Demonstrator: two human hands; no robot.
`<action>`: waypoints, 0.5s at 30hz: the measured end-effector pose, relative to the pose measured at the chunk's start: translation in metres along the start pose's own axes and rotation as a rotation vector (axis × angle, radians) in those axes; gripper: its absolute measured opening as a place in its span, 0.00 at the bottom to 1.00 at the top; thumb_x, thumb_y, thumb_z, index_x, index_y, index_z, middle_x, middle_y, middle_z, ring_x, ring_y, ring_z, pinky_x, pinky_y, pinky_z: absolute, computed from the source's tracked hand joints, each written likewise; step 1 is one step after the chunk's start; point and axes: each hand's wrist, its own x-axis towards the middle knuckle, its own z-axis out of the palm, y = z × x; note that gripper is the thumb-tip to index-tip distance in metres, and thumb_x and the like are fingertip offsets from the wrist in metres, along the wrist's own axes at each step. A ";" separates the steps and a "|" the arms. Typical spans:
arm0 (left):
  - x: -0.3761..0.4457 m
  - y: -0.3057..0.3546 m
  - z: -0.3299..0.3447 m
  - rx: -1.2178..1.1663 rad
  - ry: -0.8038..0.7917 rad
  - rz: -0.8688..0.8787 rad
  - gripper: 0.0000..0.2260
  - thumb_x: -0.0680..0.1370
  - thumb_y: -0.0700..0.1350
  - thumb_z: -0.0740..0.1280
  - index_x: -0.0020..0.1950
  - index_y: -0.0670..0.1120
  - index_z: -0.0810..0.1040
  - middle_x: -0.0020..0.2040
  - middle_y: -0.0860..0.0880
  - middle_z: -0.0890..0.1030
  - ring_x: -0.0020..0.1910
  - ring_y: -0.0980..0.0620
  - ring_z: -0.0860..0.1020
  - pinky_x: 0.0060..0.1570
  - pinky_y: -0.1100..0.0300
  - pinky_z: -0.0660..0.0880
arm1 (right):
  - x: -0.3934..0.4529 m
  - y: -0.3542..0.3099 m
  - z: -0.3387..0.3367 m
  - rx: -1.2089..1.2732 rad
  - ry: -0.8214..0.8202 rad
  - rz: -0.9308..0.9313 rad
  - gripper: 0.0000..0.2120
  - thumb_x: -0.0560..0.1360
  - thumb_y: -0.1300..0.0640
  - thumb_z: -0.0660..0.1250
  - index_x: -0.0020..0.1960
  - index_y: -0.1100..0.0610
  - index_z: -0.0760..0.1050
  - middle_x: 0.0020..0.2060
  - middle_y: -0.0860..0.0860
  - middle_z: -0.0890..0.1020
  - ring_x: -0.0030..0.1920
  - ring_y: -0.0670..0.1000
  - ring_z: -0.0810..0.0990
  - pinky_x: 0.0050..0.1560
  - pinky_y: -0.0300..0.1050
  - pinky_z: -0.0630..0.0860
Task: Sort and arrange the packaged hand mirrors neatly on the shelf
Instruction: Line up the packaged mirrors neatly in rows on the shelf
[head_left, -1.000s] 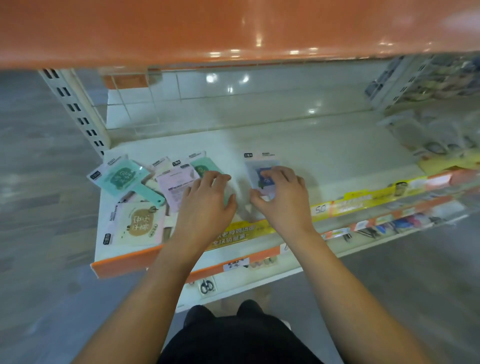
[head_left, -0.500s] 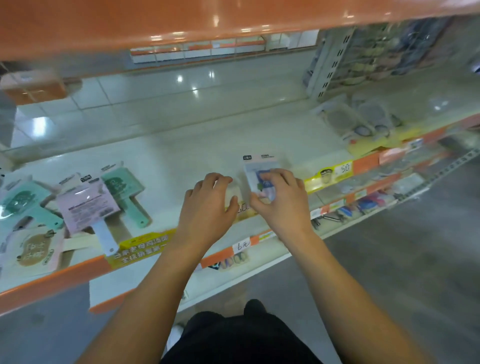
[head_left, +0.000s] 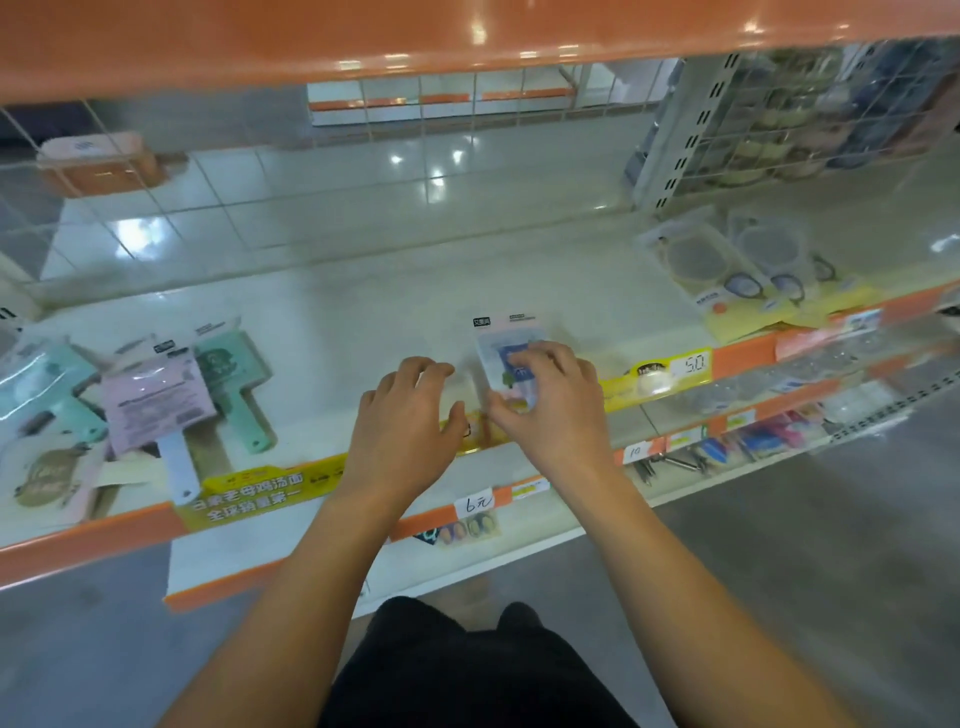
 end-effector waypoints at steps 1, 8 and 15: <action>0.001 -0.005 -0.002 0.003 0.008 -0.003 0.18 0.77 0.50 0.64 0.65 0.47 0.73 0.64 0.46 0.73 0.59 0.43 0.75 0.54 0.48 0.71 | 0.002 -0.006 0.003 0.007 -0.007 -0.002 0.21 0.65 0.43 0.71 0.54 0.54 0.80 0.56 0.51 0.78 0.53 0.61 0.77 0.54 0.52 0.72; 0.013 -0.037 -0.018 0.000 0.023 -0.044 0.19 0.77 0.50 0.63 0.67 0.47 0.72 0.65 0.47 0.72 0.61 0.44 0.74 0.57 0.48 0.71 | 0.020 -0.035 0.024 -0.003 -0.067 -0.036 0.23 0.66 0.41 0.66 0.55 0.53 0.79 0.57 0.51 0.78 0.54 0.59 0.77 0.54 0.50 0.72; 0.019 -0.064 -0.018 -0.004 -0.025 -0.061 0.19 0.78 0.51 0.62 0.67 0.48 0.71 0.66 0.48 0.71 0.62 0.45 0.73 0.58 0.49 0.69 | 0.035 -0.050 0.050 -0.034 -0.072 0.002 0.26 0.65 0.39 0.60 0.53 0.55 0.80 0.55 0.53 0.79 0.51 0.62 0.77 0.53 0.52 0.74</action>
